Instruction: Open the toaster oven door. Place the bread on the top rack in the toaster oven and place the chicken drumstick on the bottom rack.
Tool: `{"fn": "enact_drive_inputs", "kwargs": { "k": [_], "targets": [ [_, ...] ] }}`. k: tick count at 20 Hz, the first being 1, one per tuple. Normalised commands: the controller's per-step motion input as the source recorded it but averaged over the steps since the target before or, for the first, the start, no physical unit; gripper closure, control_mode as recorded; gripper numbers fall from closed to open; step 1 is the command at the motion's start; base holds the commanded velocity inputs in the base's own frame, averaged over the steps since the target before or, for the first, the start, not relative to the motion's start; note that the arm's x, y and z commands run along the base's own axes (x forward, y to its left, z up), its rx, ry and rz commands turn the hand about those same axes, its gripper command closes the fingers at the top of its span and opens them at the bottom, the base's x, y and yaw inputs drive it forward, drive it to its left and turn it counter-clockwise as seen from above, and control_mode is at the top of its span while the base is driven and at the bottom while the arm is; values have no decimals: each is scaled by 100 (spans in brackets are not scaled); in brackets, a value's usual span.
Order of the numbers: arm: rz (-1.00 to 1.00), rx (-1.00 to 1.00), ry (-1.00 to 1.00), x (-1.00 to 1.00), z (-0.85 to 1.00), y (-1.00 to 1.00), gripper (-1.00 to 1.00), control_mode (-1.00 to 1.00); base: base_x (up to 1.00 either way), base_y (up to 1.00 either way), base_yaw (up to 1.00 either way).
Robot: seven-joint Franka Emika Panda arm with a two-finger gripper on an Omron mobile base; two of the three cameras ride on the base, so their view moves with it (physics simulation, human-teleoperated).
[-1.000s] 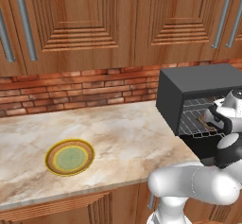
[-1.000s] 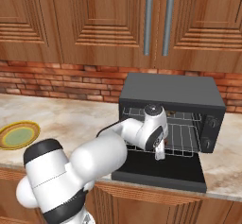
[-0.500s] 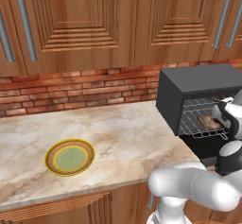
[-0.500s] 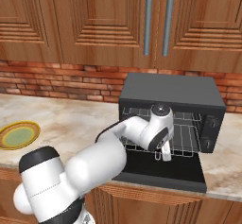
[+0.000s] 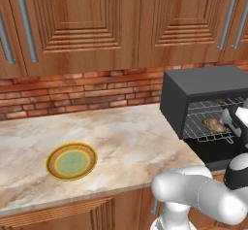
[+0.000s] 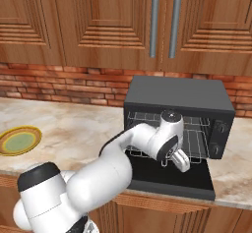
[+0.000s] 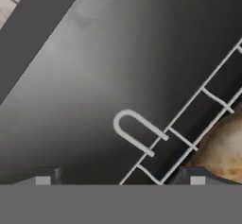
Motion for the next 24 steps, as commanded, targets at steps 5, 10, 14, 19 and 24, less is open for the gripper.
{"fn": "enact_drive_inputs", "kwargs": {
  "k": [5,10,14,19,24],
  "targets": [
    [47,-17,26,-8,-19,22,-100,-100,0,0,0],
    [41,-1,23,-13,-37,10,-100,-100,0,0,0],
    [34,0,7,20,-21,10,-100,-100,0,0,0],
    [30,1,0,44,-13,20,-100,-100,0,0,0],
    [24,3,-6,52,0,21,-100,-100,0,0,0]
  ]
}}
